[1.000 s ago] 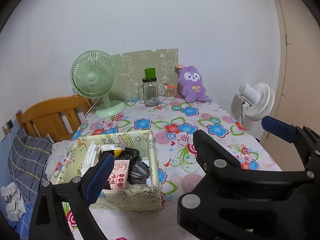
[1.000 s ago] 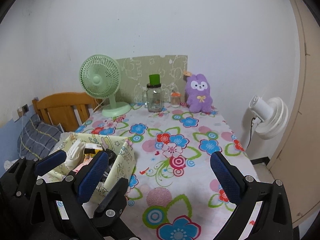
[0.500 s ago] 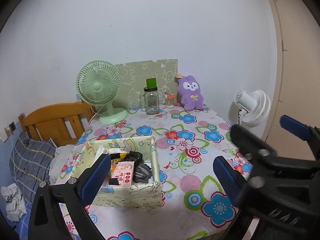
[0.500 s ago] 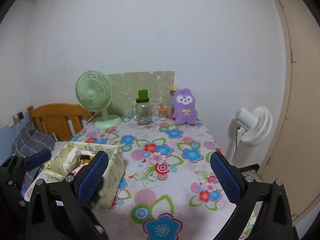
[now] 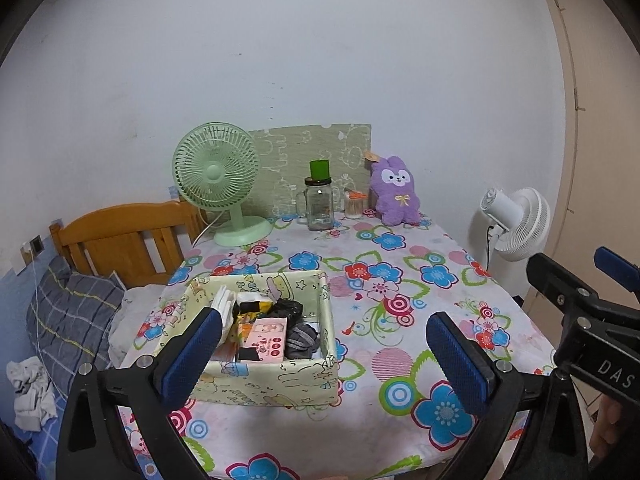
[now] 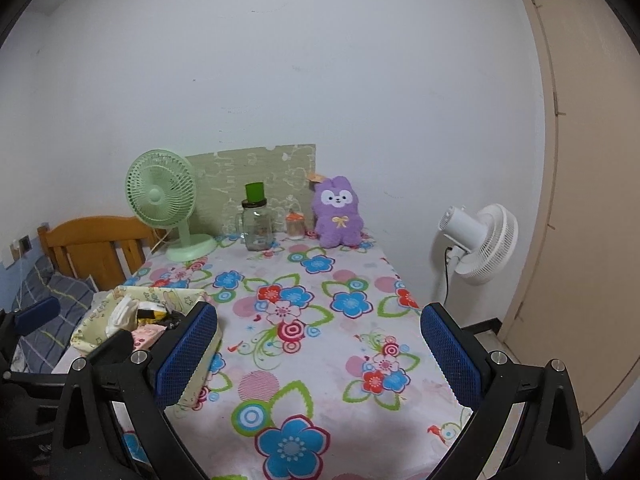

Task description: Organize soft objects

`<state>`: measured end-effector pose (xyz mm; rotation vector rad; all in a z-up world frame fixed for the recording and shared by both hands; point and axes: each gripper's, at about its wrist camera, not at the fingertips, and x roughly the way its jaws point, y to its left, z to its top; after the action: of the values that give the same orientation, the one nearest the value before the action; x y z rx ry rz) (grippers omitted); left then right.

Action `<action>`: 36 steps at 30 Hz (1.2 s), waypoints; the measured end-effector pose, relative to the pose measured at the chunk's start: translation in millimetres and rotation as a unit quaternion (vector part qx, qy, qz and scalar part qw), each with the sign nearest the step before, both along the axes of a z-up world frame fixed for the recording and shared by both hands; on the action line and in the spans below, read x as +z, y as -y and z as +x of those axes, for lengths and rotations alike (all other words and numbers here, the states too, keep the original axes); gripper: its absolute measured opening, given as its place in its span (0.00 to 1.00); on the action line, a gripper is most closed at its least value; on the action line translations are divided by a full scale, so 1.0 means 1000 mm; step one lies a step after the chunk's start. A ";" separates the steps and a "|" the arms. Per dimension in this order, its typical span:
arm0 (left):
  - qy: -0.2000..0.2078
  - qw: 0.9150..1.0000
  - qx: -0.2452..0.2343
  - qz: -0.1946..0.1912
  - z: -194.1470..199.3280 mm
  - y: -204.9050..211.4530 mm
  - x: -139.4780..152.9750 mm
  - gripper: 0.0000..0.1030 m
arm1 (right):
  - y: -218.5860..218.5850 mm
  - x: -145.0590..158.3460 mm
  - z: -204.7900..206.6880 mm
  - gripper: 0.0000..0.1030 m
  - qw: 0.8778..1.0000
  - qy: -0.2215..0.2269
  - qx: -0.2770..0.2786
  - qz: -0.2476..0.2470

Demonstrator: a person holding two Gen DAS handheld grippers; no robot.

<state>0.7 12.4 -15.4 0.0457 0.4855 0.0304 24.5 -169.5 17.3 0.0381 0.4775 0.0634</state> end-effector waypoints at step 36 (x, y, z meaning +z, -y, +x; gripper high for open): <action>0.009 1.000 0.018 -0.024 -0.007 -0.019 0.003 1.00 | -0.009 0.000 -0.005 1.00 1.000 -0.003 0.009 0.000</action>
<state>-5.9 31.1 -12.5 -0.0102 0.4693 0.0549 19.6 -160.3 17.4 0.0337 0.4837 0.0809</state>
